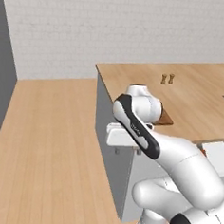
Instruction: Pick up the knife from the drawer and place it on the cutting board. Then place the meat from the plate to the cutting board.
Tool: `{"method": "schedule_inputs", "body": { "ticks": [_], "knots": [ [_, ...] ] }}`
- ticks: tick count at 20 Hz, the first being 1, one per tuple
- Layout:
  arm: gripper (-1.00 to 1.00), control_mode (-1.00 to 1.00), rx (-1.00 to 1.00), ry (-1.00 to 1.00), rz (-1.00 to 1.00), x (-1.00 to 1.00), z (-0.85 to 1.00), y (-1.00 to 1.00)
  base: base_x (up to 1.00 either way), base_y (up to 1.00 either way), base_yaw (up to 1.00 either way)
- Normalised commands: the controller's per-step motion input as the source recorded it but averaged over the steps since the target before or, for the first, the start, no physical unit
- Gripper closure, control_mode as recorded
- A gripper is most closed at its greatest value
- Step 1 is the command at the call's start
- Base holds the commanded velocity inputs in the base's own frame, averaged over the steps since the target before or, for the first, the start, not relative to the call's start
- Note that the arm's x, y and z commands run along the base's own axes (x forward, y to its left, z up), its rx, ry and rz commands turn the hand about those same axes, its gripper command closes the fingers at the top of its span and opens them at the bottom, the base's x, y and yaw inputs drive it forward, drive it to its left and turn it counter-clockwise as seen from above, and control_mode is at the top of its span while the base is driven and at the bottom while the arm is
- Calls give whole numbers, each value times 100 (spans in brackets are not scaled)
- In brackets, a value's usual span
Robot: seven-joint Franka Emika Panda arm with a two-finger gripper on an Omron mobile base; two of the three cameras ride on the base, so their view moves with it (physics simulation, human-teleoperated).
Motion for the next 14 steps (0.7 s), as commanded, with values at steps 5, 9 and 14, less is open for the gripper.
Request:
{"method": "schedule_inputs", "body": {
  "ticks": [5,9,14],
  "knots": [
    [-100,-100,3,0,-12,0,48,-82,0,0,0],
    [-100,-100,1,-2,-10,10,18,-95,0,0,0],
    [-100,-100,-1,-12,0,54,0,-62,0,0,0]
  ]
}}
